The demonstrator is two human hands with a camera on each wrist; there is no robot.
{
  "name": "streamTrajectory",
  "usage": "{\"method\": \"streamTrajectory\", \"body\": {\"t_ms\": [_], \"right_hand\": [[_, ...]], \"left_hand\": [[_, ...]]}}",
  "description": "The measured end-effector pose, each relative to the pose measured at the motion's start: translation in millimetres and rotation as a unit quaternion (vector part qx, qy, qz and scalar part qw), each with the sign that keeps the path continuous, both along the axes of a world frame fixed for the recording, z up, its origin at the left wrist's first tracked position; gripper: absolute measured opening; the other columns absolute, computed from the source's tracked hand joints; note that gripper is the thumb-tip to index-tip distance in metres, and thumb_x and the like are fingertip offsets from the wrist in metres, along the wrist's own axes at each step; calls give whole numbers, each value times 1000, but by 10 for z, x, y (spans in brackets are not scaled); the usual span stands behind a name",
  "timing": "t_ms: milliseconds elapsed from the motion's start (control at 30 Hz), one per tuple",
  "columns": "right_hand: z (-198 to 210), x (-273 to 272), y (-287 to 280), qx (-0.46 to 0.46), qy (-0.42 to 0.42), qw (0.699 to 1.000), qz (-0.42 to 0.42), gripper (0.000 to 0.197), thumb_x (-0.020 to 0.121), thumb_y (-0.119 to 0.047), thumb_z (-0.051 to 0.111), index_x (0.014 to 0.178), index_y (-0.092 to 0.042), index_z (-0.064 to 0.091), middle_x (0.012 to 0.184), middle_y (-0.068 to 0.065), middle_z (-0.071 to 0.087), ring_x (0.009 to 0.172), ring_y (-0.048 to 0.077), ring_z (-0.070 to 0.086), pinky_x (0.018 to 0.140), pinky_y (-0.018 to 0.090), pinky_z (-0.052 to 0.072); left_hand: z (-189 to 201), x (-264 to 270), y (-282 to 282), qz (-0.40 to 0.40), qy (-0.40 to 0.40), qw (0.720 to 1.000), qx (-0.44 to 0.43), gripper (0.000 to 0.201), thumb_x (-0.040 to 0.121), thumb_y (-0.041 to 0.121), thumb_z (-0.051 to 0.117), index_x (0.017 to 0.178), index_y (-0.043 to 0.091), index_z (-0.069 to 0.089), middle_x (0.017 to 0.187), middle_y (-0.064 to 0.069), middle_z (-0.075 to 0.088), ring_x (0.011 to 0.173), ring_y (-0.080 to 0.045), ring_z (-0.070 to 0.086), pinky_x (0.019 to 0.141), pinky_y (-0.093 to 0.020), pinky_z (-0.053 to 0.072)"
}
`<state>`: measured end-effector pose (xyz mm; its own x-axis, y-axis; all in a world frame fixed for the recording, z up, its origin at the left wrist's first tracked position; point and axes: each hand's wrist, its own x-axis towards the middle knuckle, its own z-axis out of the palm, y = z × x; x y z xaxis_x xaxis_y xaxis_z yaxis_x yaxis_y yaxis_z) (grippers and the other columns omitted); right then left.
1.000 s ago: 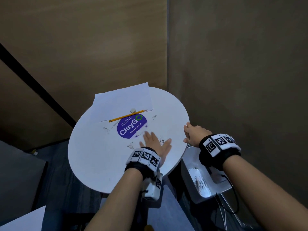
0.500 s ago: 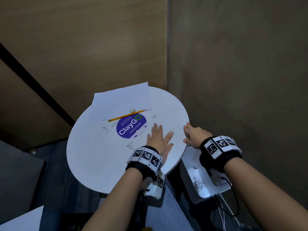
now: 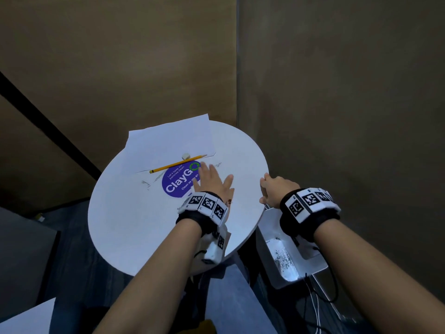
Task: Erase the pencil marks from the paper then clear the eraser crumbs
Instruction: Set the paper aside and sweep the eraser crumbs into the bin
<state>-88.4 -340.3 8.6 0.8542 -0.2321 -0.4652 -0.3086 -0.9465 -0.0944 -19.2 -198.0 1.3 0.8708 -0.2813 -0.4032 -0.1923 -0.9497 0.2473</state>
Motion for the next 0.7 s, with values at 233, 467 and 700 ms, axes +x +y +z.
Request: {"method": "streamTrajectory", "body": {"t_ms": [233, 467, 700], "right_hand": [[153, 37, 90, -14, 2, 1000, -5, 35, 92, -20, 57, 121, -3, 49, 122, 11, 53, 107, 29, 58, 76, 34, 42], [157, 31, 83, -14, 2, 1000, -5, 37, 93, -24, 56, 122, -3, 48, 123, 11, 51, 109, 29, 56, 75, 33, 39], [79, 4, 41, 5, -11, 1000, -10, 41, 93, -26, 55, 126, -5, 41, 123, 11, 51, 109, 29, 54, 73, 34, 38]], "left_hand": [[17, 91, 12, -34, 42, 992, -117, 54, 102, 32, 36, 149, 8, 22, 158, -13, 8, 145, -29, 9, 117, -42, 13], [-170, 238, -11, -70, 19, 997, 36, 71, 99, 48, 32, 150, 5, 9, 159, -13, -2, 146, -29, 1, 115, -48, 8], [88, 429, -181, -184, 10, 983, 21, 58, 103, 34, 33, 151, 10, 13, 159, -11, -3, 146, -28, 0, 117, -47, 9]]}}
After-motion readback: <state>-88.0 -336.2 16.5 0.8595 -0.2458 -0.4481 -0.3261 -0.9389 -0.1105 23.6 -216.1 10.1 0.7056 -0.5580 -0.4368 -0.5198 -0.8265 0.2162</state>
